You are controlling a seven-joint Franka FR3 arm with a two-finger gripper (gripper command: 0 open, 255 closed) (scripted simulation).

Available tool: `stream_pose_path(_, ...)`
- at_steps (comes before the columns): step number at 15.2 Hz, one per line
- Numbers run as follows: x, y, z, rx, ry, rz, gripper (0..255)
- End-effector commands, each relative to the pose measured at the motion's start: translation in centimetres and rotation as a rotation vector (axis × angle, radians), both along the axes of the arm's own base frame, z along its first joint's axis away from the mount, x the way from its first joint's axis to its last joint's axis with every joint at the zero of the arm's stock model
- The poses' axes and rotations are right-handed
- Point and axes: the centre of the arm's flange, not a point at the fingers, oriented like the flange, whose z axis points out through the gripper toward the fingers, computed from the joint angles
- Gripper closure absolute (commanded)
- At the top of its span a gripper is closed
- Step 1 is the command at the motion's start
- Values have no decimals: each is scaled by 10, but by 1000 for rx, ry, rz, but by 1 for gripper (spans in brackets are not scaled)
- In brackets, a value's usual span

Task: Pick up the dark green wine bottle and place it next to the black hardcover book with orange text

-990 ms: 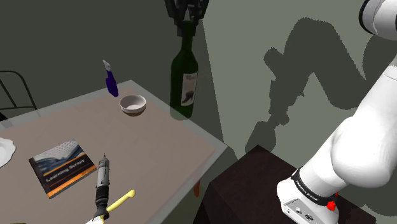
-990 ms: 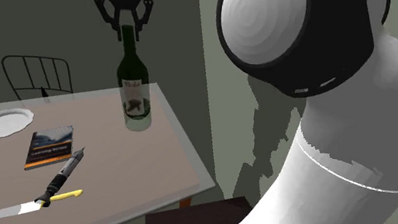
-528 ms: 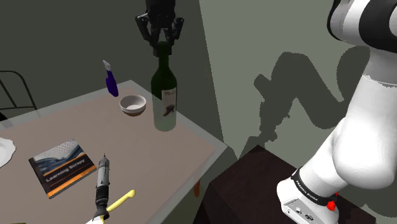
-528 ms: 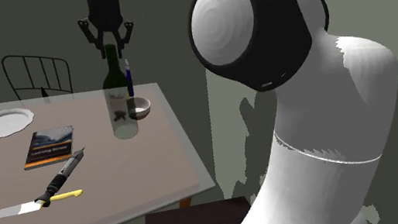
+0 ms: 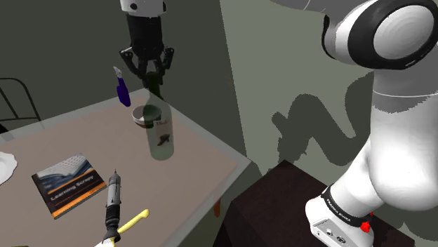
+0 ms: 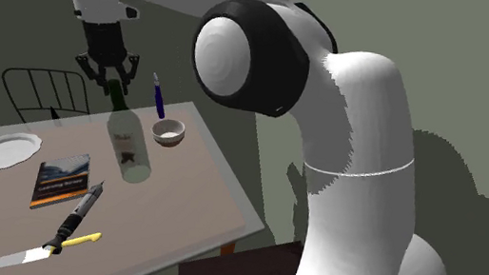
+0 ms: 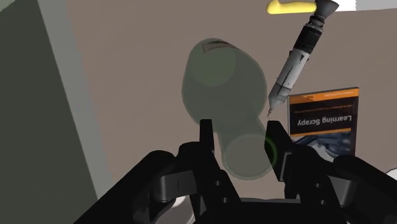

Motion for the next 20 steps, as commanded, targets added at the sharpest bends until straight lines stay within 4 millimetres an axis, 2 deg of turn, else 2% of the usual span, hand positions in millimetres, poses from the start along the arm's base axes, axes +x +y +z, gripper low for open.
stream_pose_path(1, 11, 17, -18, 0, -1, -1, 255)
stream_pose_path(8, 43, 74, -83, 0, -1, -1, 255)
stream_pose_path(20, 43, 74, -146, 0, -1, -1, 255)
